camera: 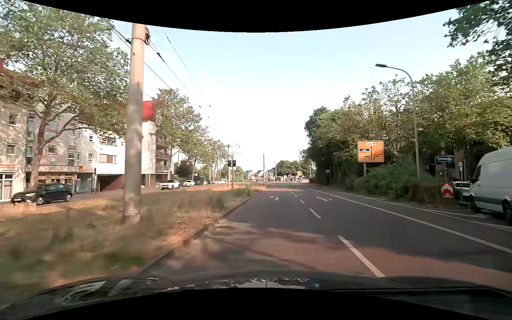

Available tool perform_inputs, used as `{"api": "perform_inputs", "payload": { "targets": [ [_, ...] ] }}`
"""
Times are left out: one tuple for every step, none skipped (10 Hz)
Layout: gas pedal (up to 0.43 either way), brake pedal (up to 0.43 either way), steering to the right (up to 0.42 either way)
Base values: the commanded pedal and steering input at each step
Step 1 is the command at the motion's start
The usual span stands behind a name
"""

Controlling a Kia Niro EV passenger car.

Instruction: Follow the waypoints while adhering to traffic rules and regulations

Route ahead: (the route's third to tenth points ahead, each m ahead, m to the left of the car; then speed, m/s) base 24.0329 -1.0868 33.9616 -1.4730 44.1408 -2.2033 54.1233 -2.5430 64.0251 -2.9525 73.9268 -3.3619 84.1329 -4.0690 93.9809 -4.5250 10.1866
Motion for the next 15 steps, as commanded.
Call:
{"api": "perform_inputs", "payload": {
  "targets": [
    [0.150, 0.000, 0.009],
    [0.138, 0.000, 0.013],
    [0.138, 0.000, 0.013],
    [0.130, 0.000, 0.013],
    [0.130, 0.000, 0.013],
    [0.118, 0.000, 0.013],
    [0.098, 0.000, 0.013],
    [0.098, 0.000, 0.013],
    [0.098, 0.000, 0.014],
    [0.087, 0.000, 0.013],
    [0.079, 0.000, 0.013],
    [0.047, 0.000, 0.011],
    [0.000, 0.000, 0.006],
    [0.000, 0.000, 0.002],
    [0.000, 0.000, 0.000]
  ]
}}
